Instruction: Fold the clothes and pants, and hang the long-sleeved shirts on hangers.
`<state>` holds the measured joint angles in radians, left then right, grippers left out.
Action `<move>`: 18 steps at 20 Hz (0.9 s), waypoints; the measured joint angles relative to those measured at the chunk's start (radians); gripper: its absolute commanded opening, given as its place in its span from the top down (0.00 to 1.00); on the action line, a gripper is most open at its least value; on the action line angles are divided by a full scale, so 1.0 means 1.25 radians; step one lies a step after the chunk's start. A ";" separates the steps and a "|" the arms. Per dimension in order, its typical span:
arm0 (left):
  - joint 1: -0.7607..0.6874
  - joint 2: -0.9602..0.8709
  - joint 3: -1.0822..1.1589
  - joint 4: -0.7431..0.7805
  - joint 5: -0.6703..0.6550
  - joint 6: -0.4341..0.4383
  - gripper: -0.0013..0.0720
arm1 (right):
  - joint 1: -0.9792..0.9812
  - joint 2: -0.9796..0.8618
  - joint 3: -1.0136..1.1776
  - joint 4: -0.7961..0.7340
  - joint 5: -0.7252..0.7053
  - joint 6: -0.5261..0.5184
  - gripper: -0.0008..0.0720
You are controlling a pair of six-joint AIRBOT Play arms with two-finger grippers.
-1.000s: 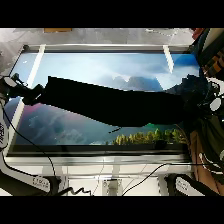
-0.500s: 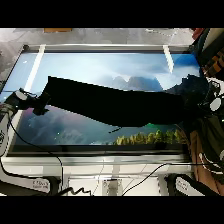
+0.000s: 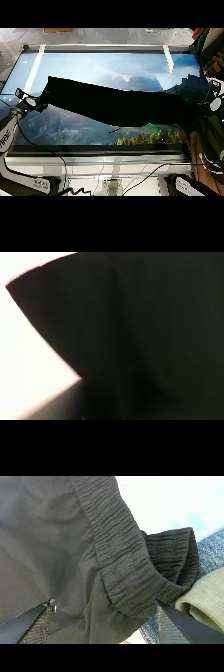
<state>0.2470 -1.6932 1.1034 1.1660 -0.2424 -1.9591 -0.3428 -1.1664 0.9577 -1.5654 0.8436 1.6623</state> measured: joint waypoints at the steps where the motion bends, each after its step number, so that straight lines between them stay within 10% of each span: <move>1: -0.006 -0.003 0.005 0.003 0.036 0.020 0.97 | 0.001 0.000 0.000 0.006 0.000 -0.013 0.04; 3: -0.014 -0.004 0.021 0.010 0.094 0.045 0.97 | 0.004 0.000 0.000 0.019 0.000 -0.036 0.06; 7: -0.020 0.023 0.059 0.024 0.104 0.080 0.97 | 0.042 0.000 0.000 0.036 -0.025 -0.059 0.74; 11: -0.021 0.120 0.077 0.028 0.057 0.175 0.97 | 0.116 0.000 0.000 0.067 -0.113 -0.065 0.96; 18: -0.021 0.337 0.083 0.032 -0.109 0.372 0.97 | 0.345 -0.060 0.076 0.248 -0.300 -0.055 0.97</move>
<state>0.2211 -1.2720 1.2068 1.2060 -0.3786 -1.4937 0.0887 -1.2419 1.0531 -1.2549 0.4683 1.5940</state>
